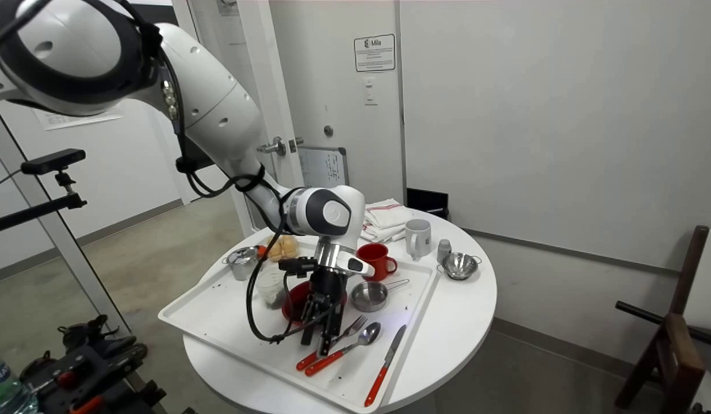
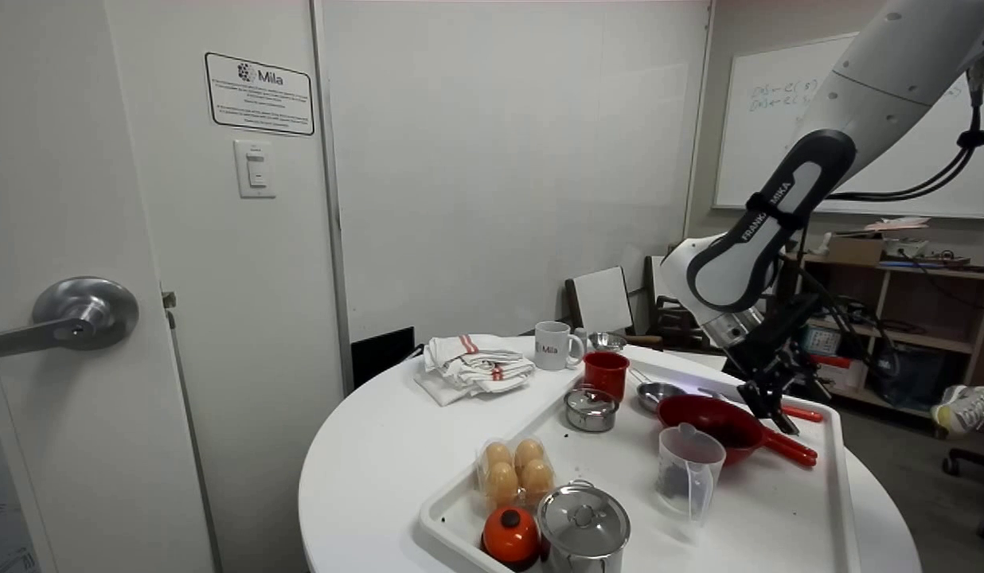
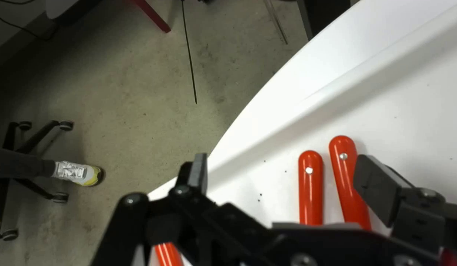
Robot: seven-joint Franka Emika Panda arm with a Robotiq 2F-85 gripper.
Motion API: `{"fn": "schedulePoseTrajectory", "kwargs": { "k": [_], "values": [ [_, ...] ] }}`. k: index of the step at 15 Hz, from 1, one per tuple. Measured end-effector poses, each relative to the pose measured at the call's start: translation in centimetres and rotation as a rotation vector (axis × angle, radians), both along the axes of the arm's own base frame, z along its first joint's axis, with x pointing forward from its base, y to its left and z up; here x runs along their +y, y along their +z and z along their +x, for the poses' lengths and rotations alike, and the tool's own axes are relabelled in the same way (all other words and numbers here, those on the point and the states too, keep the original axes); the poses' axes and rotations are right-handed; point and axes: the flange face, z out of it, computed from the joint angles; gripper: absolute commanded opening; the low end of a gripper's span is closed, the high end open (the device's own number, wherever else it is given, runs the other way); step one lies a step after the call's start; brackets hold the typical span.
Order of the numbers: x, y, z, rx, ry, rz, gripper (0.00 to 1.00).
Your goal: Use the spoon to mix the contents of the bowl and then put it back
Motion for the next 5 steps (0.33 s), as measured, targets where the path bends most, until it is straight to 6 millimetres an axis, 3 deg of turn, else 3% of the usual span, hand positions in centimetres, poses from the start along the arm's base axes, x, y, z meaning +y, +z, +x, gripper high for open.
{"fn": "schedulePoseTrajectory", "kwargs": {
  "k": [5],
  "values": [
    [1.0,4.6,0.6,-0.089,0.011,0.008,1.0]
  ]
}}
